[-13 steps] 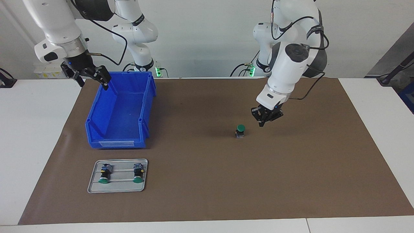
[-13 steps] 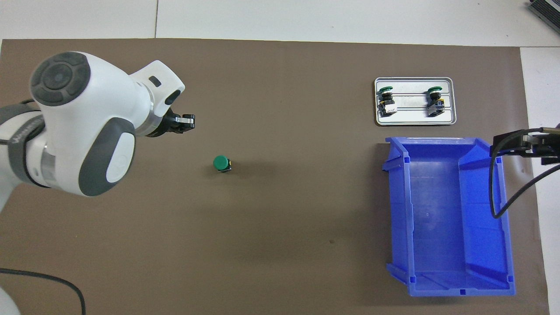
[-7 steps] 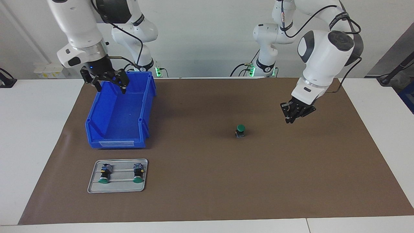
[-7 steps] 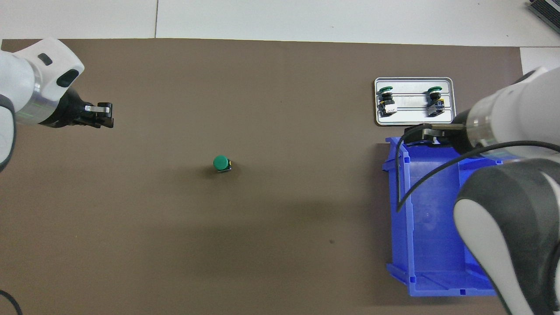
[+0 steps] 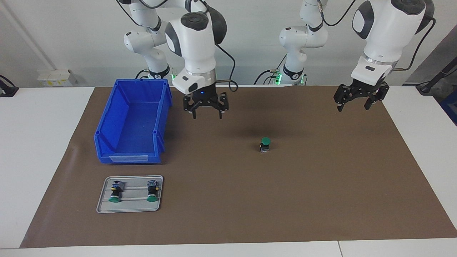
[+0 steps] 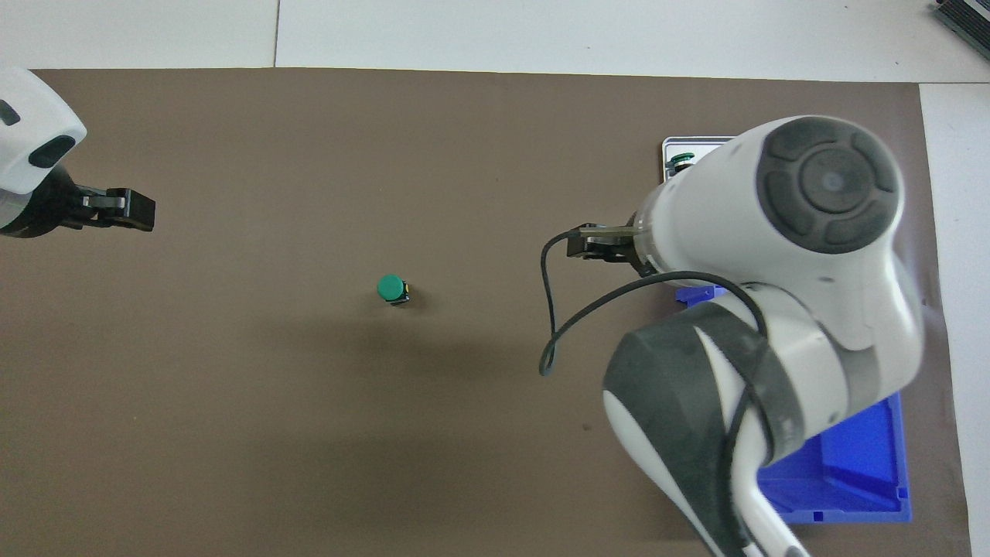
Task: Place and press button with both arms
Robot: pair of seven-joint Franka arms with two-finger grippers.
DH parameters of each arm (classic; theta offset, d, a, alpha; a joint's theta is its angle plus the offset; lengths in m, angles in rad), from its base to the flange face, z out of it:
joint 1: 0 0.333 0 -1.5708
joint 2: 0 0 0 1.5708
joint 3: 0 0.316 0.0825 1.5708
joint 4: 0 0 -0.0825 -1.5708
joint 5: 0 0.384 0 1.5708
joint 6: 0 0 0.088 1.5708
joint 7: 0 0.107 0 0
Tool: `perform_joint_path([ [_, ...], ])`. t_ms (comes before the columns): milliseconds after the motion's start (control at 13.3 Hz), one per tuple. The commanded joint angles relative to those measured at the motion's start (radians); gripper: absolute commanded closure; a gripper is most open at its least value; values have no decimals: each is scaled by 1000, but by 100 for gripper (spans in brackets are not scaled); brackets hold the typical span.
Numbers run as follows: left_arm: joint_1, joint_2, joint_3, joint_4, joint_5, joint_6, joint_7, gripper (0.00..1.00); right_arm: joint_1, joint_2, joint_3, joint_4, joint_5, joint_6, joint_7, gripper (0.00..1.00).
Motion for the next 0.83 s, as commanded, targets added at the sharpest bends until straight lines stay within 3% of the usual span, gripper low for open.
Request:
perform_joint_path([
  [0, 0, -9, -3, 14, -30, -55, 15, 0, 75, 164, -2, 143, 17, 53, 102, 0],
  [302, 2, -26, 0, -15, -103, -72, 12, 0, 199, 320, -6, 204, 3, 180, 239, 0],
  [452, 2, -41, 1, -35, -116, -74, 6, 0, 213, 406, -3, 258, -35, 248, 242, 0],
  [754, 2, -54, 1, -56, -116, -71, 12, 0, 210, 448, -3, 246, -91, 380, 198, 0],
])
